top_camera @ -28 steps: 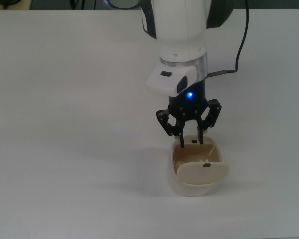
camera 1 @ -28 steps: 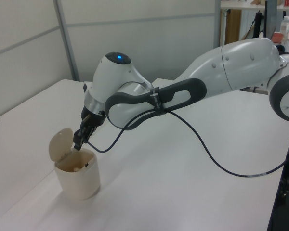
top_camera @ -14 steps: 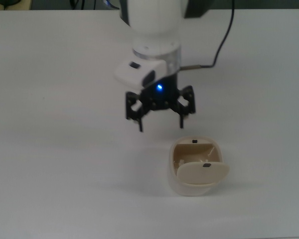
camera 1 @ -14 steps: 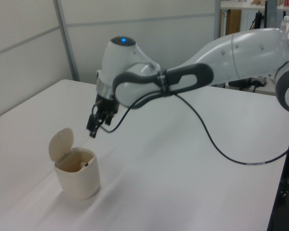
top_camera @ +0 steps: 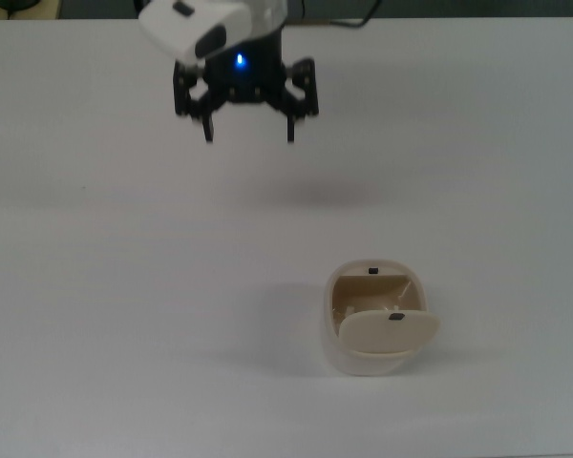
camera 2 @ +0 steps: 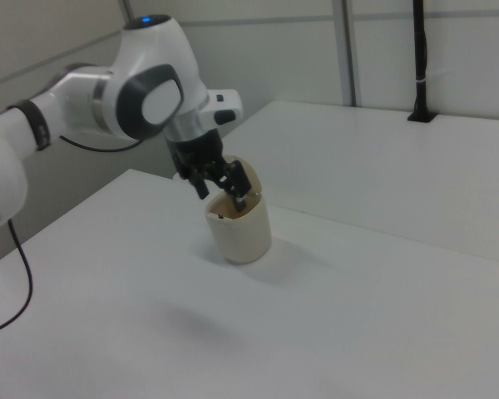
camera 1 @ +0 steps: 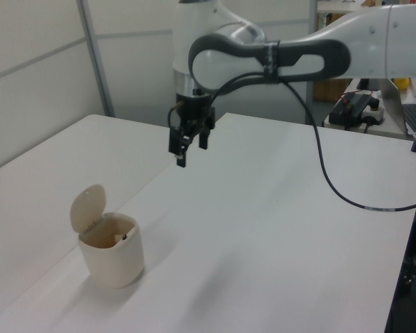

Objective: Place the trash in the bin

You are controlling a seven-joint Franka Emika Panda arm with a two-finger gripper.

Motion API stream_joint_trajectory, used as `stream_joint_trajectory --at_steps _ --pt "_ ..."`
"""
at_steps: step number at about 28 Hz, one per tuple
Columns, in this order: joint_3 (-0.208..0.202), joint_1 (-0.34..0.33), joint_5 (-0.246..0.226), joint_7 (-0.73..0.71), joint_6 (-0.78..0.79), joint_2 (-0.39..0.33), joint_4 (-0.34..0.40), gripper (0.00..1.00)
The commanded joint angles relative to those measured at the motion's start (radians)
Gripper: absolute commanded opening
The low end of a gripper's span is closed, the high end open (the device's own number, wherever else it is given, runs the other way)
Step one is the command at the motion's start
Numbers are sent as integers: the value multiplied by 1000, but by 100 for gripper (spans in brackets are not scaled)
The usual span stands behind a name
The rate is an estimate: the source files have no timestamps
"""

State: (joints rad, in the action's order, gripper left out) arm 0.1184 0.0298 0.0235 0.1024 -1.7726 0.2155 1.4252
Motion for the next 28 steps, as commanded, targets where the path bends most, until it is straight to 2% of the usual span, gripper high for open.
stream_joint_trajectory --at_steps 1,5,16,28 --pt "-3 -5 19 16 163 -74 18 100" --pt "-9 7 29 5 246 -107 21 100" --pt "-28 53 29 -67 240 -91 20 100" --pt "-36 58 29 -90 243 -99 20 100"
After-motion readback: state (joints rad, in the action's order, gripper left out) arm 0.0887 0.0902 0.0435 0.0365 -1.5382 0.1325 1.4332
